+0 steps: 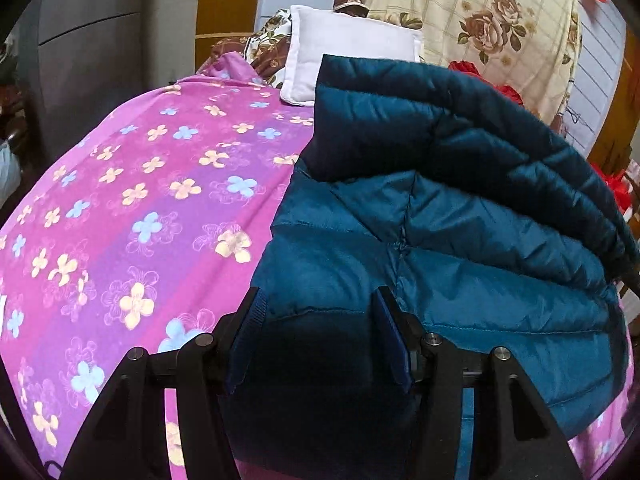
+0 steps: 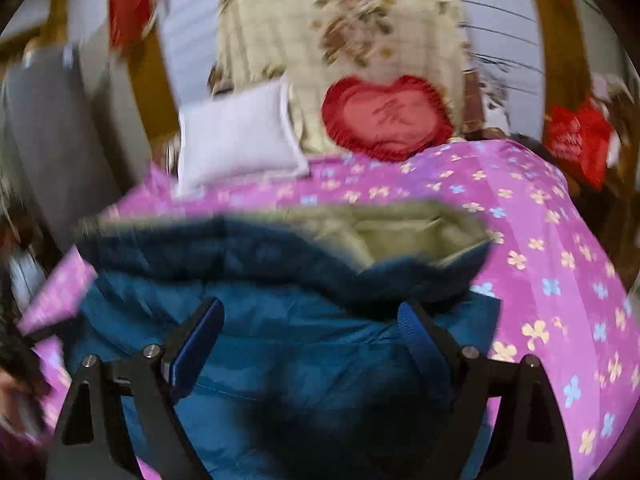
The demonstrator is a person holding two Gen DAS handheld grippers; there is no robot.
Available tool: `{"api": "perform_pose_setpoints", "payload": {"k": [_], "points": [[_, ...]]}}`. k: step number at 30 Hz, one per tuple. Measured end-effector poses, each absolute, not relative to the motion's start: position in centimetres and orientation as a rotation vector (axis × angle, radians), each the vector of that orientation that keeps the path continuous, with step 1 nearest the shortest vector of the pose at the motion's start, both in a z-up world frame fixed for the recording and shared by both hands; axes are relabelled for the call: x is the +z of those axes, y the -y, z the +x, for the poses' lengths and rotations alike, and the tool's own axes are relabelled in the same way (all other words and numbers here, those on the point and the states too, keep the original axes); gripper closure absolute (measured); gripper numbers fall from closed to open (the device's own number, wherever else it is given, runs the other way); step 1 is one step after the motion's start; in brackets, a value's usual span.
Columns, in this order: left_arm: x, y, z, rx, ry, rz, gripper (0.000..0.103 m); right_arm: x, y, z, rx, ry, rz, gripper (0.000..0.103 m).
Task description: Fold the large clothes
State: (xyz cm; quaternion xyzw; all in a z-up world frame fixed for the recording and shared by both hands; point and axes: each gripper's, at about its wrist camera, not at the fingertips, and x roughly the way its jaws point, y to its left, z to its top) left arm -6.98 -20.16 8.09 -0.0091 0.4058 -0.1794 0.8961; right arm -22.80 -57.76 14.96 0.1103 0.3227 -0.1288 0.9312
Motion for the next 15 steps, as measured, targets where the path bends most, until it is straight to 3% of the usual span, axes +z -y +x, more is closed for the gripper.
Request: {"api": "perform_pose_setpoints", "payload": {"k": [8,15], "points": [[7.5,21.5,-6.1,-0.356,-0.786,0.07,0.066,9.3,59.2,-12.8,-0.389,-0.823,0.229,0.011],[7.3,22.0,-5.8,-0.342,-0.777,0.099,0.066,7.2,59.4,-10.6,-0.427,-0.841,0.22,0.01]]}}
